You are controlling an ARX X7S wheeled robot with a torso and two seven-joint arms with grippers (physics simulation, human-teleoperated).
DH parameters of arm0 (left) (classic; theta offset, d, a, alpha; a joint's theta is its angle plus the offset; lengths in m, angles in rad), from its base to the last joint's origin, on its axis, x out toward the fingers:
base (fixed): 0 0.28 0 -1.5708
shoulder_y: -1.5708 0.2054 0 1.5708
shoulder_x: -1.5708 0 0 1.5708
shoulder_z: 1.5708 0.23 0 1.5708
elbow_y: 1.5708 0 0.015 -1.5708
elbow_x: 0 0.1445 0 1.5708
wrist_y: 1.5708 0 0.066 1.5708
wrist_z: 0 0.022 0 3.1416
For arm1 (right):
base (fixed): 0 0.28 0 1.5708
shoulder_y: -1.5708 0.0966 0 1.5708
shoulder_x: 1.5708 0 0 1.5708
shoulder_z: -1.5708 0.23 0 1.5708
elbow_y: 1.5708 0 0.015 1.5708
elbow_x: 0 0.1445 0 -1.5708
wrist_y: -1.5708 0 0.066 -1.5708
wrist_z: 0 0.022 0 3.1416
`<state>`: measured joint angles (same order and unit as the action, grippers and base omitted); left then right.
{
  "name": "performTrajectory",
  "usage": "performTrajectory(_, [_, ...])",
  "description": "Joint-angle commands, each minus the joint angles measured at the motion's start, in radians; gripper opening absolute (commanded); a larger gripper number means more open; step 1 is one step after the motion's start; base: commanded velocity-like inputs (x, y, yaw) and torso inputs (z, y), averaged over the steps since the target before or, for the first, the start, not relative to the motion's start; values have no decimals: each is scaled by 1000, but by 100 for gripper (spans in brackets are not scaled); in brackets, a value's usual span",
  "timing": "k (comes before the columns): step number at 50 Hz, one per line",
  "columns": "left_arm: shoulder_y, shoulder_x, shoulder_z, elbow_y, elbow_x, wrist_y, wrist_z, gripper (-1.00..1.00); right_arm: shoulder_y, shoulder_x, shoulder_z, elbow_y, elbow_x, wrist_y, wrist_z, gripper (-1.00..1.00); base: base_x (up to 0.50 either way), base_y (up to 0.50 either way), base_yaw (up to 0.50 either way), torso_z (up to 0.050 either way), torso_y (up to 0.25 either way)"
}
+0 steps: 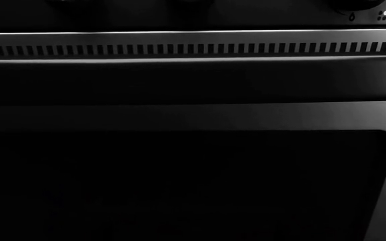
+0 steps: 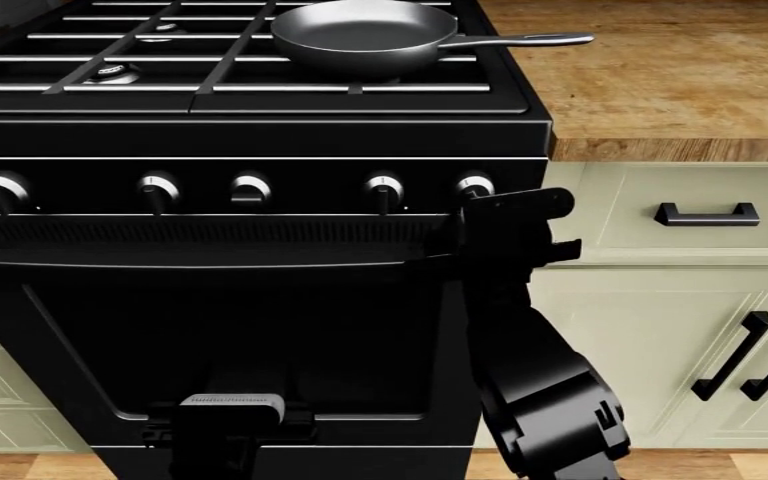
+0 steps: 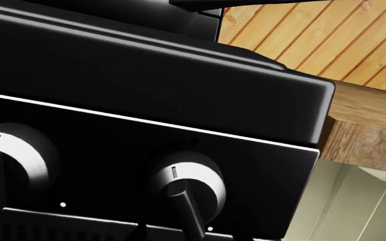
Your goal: Turn off the front right burner of the stove.
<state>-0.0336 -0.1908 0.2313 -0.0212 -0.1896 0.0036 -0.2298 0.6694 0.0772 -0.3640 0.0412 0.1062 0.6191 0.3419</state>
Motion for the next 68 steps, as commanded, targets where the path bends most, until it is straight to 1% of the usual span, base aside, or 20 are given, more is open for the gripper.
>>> performTrajectory(1, [-2,-4,6,-3,-4,1,-5,100,5,8,-10,10,16,-17,11,-100,0,0,0,0,0])
performTrajectory(29, [-6,-14,20,-4,-12,2,-17,100,-7,30,-28,2,45,-55,23,-100,0,0,0,0,0])
performTrajectory(49, [-8,-21,29,-6,-18,1,-25,100,-25,25,-2,-8,140,-54,-6,-100,0,0,0,0,0])
performTrajectory(58, [-9,-24,33,-3,-21,-1,-29,100,-31,16,32,-18,210,-32,-19,-100,0,0,0,0,0])
performTrajectory(68, [-10,-27,37,-3,-24,-2,-33,100,-29,17,32,-4,222,-52,-11,-100,0,0,0,0,0])
